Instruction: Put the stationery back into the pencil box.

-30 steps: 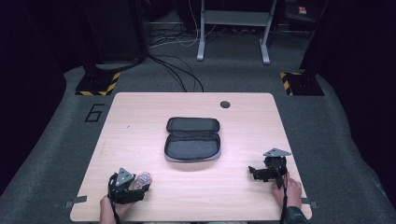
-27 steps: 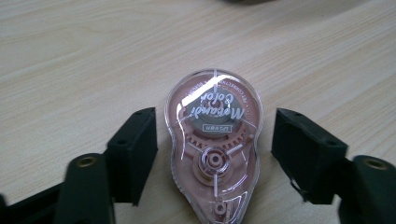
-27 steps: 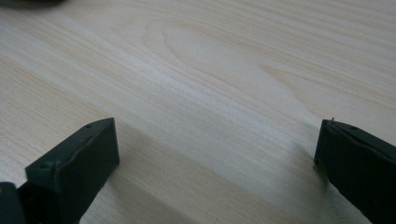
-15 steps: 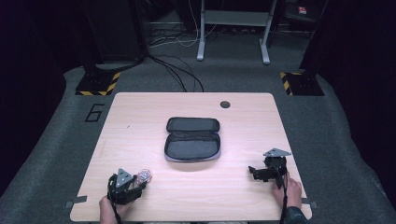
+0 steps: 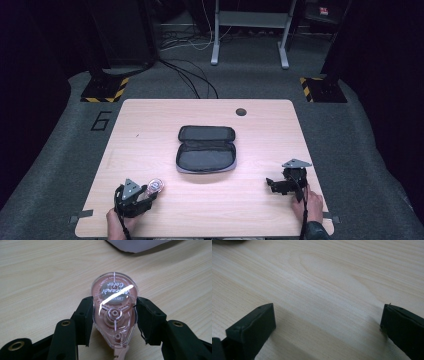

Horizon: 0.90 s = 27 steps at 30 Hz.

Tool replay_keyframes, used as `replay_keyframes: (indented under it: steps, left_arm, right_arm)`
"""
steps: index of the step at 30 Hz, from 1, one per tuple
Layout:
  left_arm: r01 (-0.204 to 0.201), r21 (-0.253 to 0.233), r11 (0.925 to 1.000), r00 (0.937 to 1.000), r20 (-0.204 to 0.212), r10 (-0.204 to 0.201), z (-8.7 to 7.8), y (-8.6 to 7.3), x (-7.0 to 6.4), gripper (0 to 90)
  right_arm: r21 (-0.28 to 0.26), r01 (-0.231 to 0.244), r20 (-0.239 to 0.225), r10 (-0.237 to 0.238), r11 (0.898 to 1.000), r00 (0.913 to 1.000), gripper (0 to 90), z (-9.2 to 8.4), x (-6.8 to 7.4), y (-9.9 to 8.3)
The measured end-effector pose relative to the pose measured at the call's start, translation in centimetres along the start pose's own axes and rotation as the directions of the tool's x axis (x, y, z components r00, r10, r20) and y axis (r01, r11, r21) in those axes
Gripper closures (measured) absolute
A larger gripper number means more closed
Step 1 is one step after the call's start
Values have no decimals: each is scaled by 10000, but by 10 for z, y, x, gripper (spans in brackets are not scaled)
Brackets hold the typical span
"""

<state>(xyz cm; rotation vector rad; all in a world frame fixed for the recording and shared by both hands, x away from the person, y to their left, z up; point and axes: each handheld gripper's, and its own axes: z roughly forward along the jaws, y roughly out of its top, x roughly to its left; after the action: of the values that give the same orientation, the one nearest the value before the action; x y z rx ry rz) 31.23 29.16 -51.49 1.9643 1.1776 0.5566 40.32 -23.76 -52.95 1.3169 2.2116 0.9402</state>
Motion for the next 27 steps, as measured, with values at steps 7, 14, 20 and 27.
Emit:
replay_keyframes:
  steps: [7, 14, 20, 27]
  left_arm:
    - [-113, -137, 9998, 9999, 45, 114, -6, 7, -1, 499]
    - [-363, -319, 9988, 9993, 115, 367, -8, 18, -3, 499]
    - [-609, -279, 9978, 9975, 335, 619, -7, 29, -6, 499]
    - [-771, -334, 9965, 9952, 584, 789, -1, 42, -9, 499]
  right_arm:
    - [24, 5, 12, -5, 10000, 10000, 0, 0, 0, 0]
    - [4, 3, 5, -3, 10000, 10000, 0, 0, 0, 0]
    - [51, 11, 7, -11, 10000, 10000, 0, 0, 0, 0]
    - [61, 15, 7, -15, 10000, 10000, 0, 0, 0, 0]
